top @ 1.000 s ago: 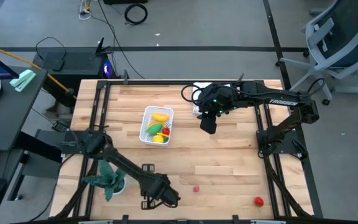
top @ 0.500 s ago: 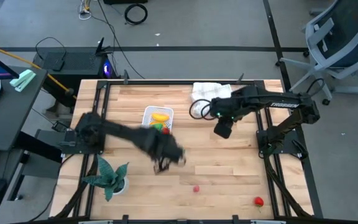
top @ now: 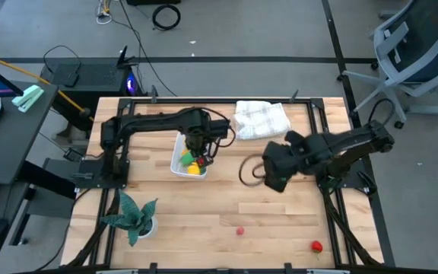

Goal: Pick and placing Produce into tupperware
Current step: Put the left peach into the white basket

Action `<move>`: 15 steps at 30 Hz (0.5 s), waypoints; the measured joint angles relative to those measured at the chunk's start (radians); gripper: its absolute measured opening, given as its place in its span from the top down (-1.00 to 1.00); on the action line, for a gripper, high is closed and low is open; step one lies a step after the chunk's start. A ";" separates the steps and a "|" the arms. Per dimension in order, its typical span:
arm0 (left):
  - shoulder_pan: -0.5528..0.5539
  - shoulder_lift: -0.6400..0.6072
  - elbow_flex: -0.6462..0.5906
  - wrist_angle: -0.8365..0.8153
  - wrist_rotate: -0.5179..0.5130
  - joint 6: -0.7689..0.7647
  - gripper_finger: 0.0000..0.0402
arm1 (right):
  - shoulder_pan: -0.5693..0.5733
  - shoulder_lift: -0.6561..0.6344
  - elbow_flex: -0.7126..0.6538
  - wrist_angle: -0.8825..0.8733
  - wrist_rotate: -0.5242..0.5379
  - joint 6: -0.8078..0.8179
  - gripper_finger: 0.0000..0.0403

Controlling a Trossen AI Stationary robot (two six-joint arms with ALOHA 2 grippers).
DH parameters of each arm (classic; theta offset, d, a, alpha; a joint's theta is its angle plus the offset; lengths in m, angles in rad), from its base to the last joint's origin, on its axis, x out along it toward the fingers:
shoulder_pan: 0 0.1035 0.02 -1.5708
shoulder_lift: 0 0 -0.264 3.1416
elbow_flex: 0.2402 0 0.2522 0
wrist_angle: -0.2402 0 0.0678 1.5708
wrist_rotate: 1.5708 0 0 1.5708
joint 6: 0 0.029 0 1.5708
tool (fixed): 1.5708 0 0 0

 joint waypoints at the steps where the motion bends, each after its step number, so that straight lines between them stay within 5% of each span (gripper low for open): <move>1: 0.007 -0.001 -0.042 0.011 0.001 0.000 0.81 | 0.028 0.000 0.000 0.000 0.018 0.029 0.34; 7: 0.007 0.002 -0.206 0.091 0.002 0.004 0.80 | 0.179 0.000 0.000 0.000 0.104 0.208 0.37; 15: 0.001 0.001 -0.240 0.171 -0.004 0.047 0.55 | 0.333 0.000 0.000 0.000 0.122 0.334 0.36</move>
